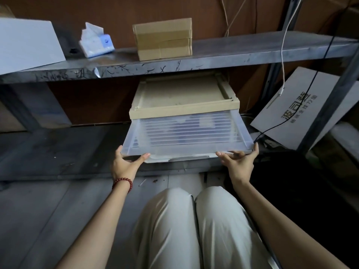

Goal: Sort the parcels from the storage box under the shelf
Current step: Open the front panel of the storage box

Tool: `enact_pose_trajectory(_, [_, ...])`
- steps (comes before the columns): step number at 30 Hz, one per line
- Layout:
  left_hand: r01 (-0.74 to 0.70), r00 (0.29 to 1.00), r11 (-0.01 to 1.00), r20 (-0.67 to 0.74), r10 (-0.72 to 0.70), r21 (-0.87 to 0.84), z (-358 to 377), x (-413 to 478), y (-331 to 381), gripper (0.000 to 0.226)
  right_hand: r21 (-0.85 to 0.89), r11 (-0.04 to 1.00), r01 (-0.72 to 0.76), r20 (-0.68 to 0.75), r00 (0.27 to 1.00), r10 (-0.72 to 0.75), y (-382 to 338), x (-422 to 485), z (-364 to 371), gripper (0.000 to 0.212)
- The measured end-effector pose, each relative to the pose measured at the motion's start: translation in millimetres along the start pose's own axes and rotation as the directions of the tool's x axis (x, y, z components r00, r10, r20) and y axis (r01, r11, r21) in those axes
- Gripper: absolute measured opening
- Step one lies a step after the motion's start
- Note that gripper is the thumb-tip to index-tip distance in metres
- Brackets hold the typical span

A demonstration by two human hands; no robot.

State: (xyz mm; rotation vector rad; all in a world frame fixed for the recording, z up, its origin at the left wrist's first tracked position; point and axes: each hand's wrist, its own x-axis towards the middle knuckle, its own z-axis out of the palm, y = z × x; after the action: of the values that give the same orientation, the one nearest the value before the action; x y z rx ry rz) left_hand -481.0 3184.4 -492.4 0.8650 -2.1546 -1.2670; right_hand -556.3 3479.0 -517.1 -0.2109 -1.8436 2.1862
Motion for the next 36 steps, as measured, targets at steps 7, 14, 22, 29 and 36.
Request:
enact_pose_trajectory(7, [0.024,0.999,0.999,-0.02,-0.024,-0.031,29.0,35.5,5.9,0.102,0.09,0.996,-0.015,-0.018,1.0,0.017,-7.5,35.3,30.2,0.122])
enact_pose_trajectory(14, [-0.015,0.996,0.997,-0.081,0.021,0.077,65.0,79.4,15.3,0.092,0.056,0.997,-0.046,-0.009,0.999,0.047,-10.1,89.4,63.4,0.105])
enact_pose_trajectory(22, [0.022,0.989,0.997,-0.149,-0.012,0.069,100.8,116.4,38.6,0.09,0.024,0.993,-0.118,-0.045,0.992,0.119,-10.1,138.7,102.6,0.105])
enact_pose_trajectory(29, [0.121,0.983,0.992,-0.144,-0.114,0.038,112.3,129.7,44.9,0.094,0.048,0.972,-0.231,-0.047,0.971,0.233,-14.1,159.1,113.6,0.102])
enact_pose_trajectory(36, [0.171,0.985,0.985,0.017,-0.172,0.032,117.9,125.3,38.2,0.076,-0.042,0.97,-0.239,0.005,0.971,0.24,-1.6,141.2,99.0,0.094])
